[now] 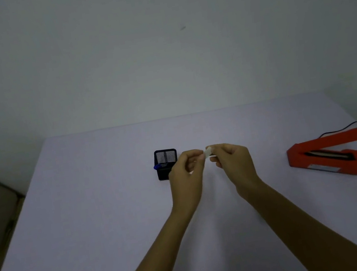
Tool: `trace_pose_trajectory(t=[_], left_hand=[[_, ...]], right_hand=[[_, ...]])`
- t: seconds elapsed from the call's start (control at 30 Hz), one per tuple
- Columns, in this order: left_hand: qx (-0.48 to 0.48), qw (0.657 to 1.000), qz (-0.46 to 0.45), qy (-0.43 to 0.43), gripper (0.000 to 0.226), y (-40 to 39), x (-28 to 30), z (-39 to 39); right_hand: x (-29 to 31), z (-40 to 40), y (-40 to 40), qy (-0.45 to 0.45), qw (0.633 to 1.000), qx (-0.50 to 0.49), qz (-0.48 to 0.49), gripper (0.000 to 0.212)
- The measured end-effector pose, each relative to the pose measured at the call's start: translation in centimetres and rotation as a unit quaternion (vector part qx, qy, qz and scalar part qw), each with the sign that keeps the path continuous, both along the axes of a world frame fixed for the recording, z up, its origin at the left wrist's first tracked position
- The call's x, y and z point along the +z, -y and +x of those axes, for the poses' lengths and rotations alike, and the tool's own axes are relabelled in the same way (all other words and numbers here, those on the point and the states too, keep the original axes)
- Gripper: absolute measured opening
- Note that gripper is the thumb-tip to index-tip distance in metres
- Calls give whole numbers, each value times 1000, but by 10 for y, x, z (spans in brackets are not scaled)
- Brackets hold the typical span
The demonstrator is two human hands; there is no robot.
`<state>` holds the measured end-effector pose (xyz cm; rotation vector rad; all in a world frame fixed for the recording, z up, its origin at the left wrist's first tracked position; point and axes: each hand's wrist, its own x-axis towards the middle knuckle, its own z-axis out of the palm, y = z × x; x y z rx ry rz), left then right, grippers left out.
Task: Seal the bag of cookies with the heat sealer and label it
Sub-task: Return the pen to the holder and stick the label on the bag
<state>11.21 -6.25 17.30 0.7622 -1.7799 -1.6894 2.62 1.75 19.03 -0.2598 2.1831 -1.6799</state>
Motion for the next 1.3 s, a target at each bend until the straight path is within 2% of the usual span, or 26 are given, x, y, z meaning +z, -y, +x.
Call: trace_pose_trajectory(t=[0.13, 0.23, 0.37, 0.47, 0.6, 0.77, 0.87, 0.93, 1.03, 1.2, 1.3], left_hand=[[-1, 1000, -6, 26, 9, -10, -7, -17], [0, 999, -16, 38, 8, -20, -9, -31], [8, 998, 24, 49, 9, -36, -11, -54], [3, 996, 56, 62, 15, -50, -17, -71], [4, 994, 78, 80, 17, -76, -32, -91], [5, 991, 65, 118, 15, -109, -55, -110], [9, 987, 83, 141, 13, -123, -65, -122], [8, 980, 128, 151, 10, -131, -70, -129], [-2, 964, 209, 164, 9, -140, -81, -135], [8, 935, 297, 195, 16, -148, -113, -137], [18, 925, 310, 219, 18, -151, -130, -138]], right_hand=[[-6, -2, -7, -24, 1000, 11, 16, 22], [-9, -7, -18, -9, 1000, 13, 8, 28], [-12, -19, -41, 6, 999, 50, -3, 38], [-15, -34, -60, 36, 997, 65, -9, 38], [-26, -58, -86, 89, 994, 66, -21, 51], [-47, -84, -122, 132, 990, 45, -24, 29], [-63, -102, -141, 117, 992, 37, 12, 25], [-76, -118, -153, 99, 993, 34, 52, 28], [-99, -140, -167, 140, 984, 53, 94, 32], [-125, -157, -179, 212, 970, 86, 87, 7], [-139, -161, -184, 222, 966, 92, 91, 7]])
